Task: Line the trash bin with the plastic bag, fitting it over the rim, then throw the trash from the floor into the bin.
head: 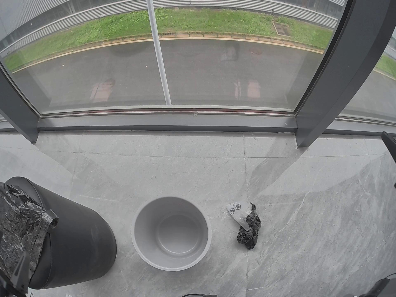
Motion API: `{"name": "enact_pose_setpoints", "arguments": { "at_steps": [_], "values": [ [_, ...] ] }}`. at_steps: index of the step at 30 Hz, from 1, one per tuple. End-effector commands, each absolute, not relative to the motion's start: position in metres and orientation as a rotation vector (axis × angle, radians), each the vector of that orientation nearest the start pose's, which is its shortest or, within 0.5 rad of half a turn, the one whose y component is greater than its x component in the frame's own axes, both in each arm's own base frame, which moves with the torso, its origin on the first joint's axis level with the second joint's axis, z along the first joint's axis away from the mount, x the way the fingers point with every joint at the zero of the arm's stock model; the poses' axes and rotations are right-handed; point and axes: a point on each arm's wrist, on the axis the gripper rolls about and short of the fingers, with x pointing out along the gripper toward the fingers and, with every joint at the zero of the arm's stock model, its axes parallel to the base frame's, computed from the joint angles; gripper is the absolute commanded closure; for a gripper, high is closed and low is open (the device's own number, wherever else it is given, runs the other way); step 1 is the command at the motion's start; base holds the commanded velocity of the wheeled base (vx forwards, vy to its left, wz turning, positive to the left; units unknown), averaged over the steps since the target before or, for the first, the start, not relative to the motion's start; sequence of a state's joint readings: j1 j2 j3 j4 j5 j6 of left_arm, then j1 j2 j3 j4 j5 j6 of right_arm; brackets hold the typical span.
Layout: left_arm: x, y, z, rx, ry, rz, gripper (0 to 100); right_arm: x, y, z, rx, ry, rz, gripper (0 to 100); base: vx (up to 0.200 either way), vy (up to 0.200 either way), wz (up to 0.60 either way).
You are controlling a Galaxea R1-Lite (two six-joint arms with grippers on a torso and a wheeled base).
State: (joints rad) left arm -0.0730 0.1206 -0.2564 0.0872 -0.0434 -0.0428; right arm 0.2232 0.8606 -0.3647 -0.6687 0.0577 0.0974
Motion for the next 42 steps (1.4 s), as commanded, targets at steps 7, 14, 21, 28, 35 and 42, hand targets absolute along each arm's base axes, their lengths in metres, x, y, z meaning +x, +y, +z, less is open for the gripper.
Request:
{"name": "enact_pose_setpoints", "arguments": {
  "at_steps": [7, 14, 21, 28, 35, 42],
  "values": [
    [-0.026, 0.004, 0.143, 0.359, 0.087, -0.162, 0, 0.134, 0.037, 0.194, 0.127, 0.013, 0.322, 100, 0.0, 0.0, 0.0],
    [-0.036, 0.006, 0.132, 0.437, 0.025, -0.138, 0, 0.132, 0.037, 0.195, 0.128, 0.007, 0.32, 100, 0.0, 0.0, 0.0],
    [-0.026, 0.006, 0.105, 0.793, 0.129, -0.117, 0, 0.135, 0.037, 0.194, 0.127, 0.014, 0.317, 100, 0.0, 0.0, 0.0],
    [-0.017, 0.006, 0.108, 0.959, 0.237, -0.081, 0, 0.142, 0.038, 0.189, 0.123, 0.052, 0.315, 100, 0.0, 0.0, 0.0],
    [-0.015, 0.006, 0.117, 0.953, 0.24, -0.062, 0, 0.152, 0.041, 0.18, 0.119, 0.111, 0.311, 100, 0.0, 0.0, 0.0],
    [-0.009, 0.005, 0.128, 0.913, 0.266, -0.073, 0, 0.162, 0.041, 0.171, 0.117, 0.159, 0.295, 100, 0.0, 0.0, 0.0]
  ]
}}
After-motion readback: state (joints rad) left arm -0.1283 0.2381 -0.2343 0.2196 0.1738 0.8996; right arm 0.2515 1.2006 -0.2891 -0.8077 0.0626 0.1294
